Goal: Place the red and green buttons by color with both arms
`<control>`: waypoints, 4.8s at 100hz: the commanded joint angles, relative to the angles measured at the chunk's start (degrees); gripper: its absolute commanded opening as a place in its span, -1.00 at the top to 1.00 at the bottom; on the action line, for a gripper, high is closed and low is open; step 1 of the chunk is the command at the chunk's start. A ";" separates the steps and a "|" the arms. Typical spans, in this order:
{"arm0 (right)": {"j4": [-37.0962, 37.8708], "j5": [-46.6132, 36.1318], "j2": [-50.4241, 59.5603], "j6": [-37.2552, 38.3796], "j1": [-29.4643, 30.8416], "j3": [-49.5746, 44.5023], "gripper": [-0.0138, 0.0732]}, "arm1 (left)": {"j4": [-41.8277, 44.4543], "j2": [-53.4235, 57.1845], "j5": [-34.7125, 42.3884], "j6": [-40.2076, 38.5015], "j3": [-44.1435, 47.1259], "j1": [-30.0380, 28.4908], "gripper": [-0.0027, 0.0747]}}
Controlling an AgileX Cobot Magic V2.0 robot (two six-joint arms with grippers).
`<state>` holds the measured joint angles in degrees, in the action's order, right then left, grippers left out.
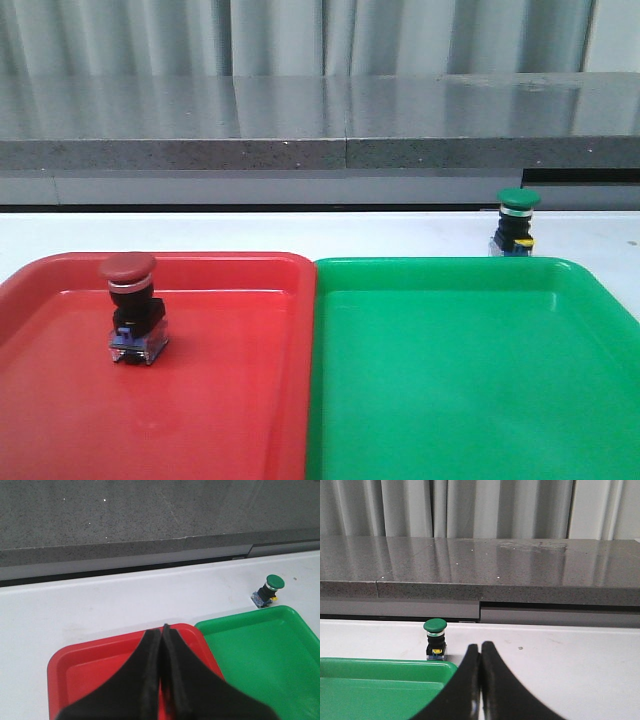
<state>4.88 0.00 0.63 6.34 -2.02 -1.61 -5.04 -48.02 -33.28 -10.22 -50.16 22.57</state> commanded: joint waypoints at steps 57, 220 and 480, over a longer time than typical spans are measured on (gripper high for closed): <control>0.34 -4.40 0.21 -0.14 0.02 1.09 0.81 | 3.95 18.31 18.19 -0.32 21.92 0.19 0.98; 0.34 -4.22 0.21 -0.14 0.02 1.09 0.81 | 3.75 50.16 29.66 4.43 50.97 -22.83 0.98; -8.78 41.07 -88.35 -0.14 -6.92 79.50 -0.57 | 3.75 50.16 29.66 4.43 50.97 -22.83 0.98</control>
<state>-3.19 40.30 -86.19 6.49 -8.90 72.47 -0.81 0.24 -8.01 -5.75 0.11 -0.13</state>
